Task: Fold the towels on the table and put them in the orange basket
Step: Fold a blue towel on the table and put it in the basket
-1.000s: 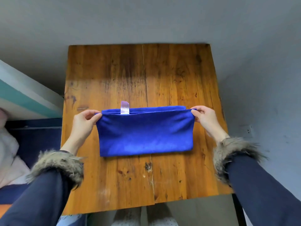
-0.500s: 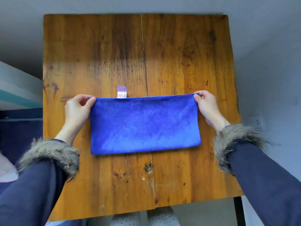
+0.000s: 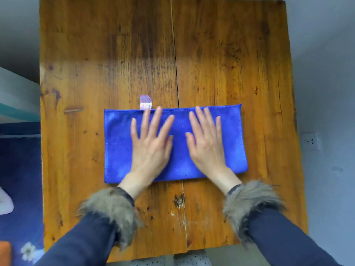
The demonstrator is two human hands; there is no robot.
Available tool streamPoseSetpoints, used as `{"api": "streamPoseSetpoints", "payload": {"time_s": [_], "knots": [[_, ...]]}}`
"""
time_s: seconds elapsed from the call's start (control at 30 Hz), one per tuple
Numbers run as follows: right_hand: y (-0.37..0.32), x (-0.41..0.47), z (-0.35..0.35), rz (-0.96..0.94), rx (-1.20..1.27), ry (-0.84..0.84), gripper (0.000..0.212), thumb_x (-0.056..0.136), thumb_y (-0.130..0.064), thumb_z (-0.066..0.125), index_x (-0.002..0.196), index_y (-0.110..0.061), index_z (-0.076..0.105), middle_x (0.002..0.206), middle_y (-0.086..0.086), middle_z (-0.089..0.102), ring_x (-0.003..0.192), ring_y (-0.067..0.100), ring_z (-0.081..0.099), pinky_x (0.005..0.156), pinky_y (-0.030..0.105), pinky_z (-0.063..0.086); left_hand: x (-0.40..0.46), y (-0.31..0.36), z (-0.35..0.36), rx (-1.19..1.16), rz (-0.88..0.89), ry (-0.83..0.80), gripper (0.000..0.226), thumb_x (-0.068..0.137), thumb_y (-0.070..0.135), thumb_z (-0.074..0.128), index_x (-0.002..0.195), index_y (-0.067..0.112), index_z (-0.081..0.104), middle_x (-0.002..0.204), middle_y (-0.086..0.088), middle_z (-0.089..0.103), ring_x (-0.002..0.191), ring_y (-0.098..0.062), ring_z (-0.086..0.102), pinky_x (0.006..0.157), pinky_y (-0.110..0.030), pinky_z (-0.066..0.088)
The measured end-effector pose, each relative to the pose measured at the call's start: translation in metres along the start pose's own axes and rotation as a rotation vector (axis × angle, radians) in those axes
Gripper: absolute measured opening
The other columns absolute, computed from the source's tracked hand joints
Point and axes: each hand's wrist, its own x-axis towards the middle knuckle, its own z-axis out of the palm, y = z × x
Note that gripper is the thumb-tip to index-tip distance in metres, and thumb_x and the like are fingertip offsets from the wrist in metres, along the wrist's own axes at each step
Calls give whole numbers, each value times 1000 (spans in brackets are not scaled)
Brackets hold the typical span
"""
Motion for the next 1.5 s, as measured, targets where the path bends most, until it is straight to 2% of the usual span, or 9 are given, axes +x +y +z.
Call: {"api": "streamPoseSetpoints", "payload": {"time_s": [0.33, 0.5, 0.77, 0.9, 1.0, 1.1, 1.2, 1.37, 1.5], "knots": [[75, -4, 2, 144, -179, -54, 52, 97, -31, 33, 146, -15, 28, 156, 11, 18, 145, 26, 13, 118, 43, 6, -10, -87, 8, 113, 1, -101, 55, 95, 40, 26, 145, 18, 34, 155, -9, 22, 143, -31, 18, 115, -48, 11], [58, -27, -5, 132, -163, 13, 53, 96, -29, 32, 145, -10, 30, 154, 16, 22, 143, 28, 15, 117, 48, 7, -35, -56, 1, 30, -24, -47, 54, 94, 33, 31, 145, 17, 32, 155, -13, 20, 144, -31, 13, 114, -54, 7], [55, -59, 6, 173, -221, -94, 55, 95, -38, 26, 147, -17, 27, 155, 9, 19, 144, 23, 11, 117, 43, 5, -58, -50, 14, 119, 0, -202, 54, 96, 39, 22, 146, 20, 28, 155, -11, 20, 144, -32, 15, 114, -54, 9], [37, -58, 4, 250, -253, -130, 56, 97, -38, 28, 149, -21, 17, 158, 7, 8, 146, 23, 2, 117, 47, -2, -60, -53, -3, -109, 16, -149, 45, 97, 21, 33, 141, 14, 40, 152, -12, 29, 142, -32, 21, 116, -50, 13], [10, -60, 4, 132, -236, -166, 55, 96, -37, 35, 147, -19, 26, 157, 8, 16, 145, 27, 10, 115, 54, 2, -68, -64, -16, -271, -133, 81, 40, 84, -10, 49, 121, 1, 59, 129, -19, 55, 121, -37, 49, 102, -42, 40], [-21, -59, 11, -81, -277, -228, 53, 93, -37, 41, 143, -20, 37, 153, 8, 27, 142, 29, 22, 111, 62, 12, -72, -81, -24, -321, -480, 165, 27, 89, 1, 52, 115, 2, 59, 112, -18, 58, 105, -35, 51, 90, -35, 39], [-42, -47, 21, -93, -293, -262, 58, 92, -41, 46, 145, -23, 33, 155, 7, 22, 144, 29, 18, 110, 65, 8, -63, -97, -26, -403, -728, 45, 26, 91, 19, 56, 112, 3, 56, 104, -18, 59, 105, -35, 50, 91, -38, 36], [-46, -39, 40, 36, -282, -288, 65, 94, -53, 35, 150, -28, 12, 159, 0, 0, 146, 23, -5, 111, 59, -10, -47, -100, -26, -354, -733, -80, 25, 88, 29, 60, 99, 7, 60, 105, -17, 60, 104, -33, 51, 89, -39, 39], [-45, -42, 47, 36, -293, -241, 64, 94, -52, 34, 149, -26, 16, 159, 1, 6, 146, 23, 0, 112, 58, -8, -42, -96, -26, -283, -746, -147, 26, 87, 30, 58, 99, 7, 62, 108, -17, 61, 104, -36, 53, 87, -43, 45]]}}
